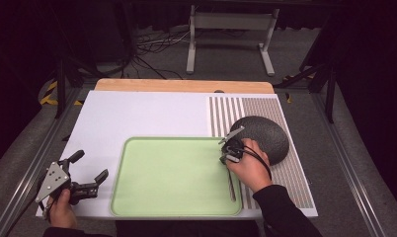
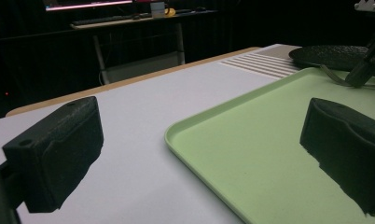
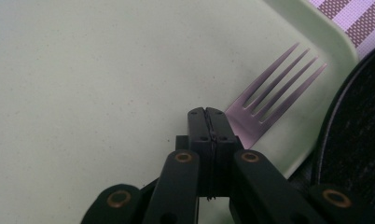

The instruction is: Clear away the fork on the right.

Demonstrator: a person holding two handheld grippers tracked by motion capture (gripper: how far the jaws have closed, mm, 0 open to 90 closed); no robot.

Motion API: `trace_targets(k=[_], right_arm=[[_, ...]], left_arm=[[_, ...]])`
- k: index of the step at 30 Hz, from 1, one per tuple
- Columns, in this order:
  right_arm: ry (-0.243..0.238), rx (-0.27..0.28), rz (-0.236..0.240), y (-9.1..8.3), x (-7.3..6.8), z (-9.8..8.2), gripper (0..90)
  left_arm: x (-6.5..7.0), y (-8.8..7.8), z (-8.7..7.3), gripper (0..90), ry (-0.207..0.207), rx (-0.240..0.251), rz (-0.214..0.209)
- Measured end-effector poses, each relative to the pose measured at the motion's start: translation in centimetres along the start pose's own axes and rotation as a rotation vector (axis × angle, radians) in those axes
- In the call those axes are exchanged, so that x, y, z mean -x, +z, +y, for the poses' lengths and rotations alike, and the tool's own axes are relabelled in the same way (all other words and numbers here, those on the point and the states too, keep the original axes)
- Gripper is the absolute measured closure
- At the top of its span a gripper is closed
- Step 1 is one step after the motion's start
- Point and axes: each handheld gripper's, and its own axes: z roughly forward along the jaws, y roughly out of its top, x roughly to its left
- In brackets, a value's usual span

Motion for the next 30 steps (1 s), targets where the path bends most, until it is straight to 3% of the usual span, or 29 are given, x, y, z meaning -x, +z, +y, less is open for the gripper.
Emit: trace_targets(k=[10, 16, 18, 20, 22, 25, 27, 30], right_arm=[[0.017, -0.007, -0.007, -0.1, 0.2, -0.2, 90.0], [0.018, 0.030, 0.003, -0.7, 0.3, -0.2, 87.2], [0.013, 0.060, 0.007, -1.1, 0.3, -0.1, 77.5], [0.011, 0.115, 0.010, -1.5, 0.3, 0.1, 55.1], [0.036, 0.177, 0.025, -1.7, 0.2, 0.2, 39.3], [-0.007, 0.238, 0.021, -2.6, 0.2, 0.3, 22.6], [-0.026, 0.290, 0.026, -3.3, 0.2, 0.2, 18.6], [-0.045, 0.319, 0.039, -4.2, 0.2, -0.1, 16.0]], left_arm=[[0.0, 0.0, 0.0, 0.1, 0.002, -0.003, -0.002], [0.0, 0.1, 0.0, 0.0, 0.000, 0.001, 0.000], [0.0, 0.0, 0.0, 0.0, 0.000, -0.002, -0.002], [0.0, 0.0, 0.0, 0.0, -0.001, -0.002, -0.001], [0.0, 0.0, 0.0, 0.1, 0.001, -0.002, -0.002], [0.0, 0.0, 0.0, 0.1, -0.001, -0.002, -0.002], [0.0, 0.0, 0.0, 0.1, 0.001, -0.001, -0.002], [0.0, 0.0, 0.0, 0.1, 0.001, -0.001, -0.003]])
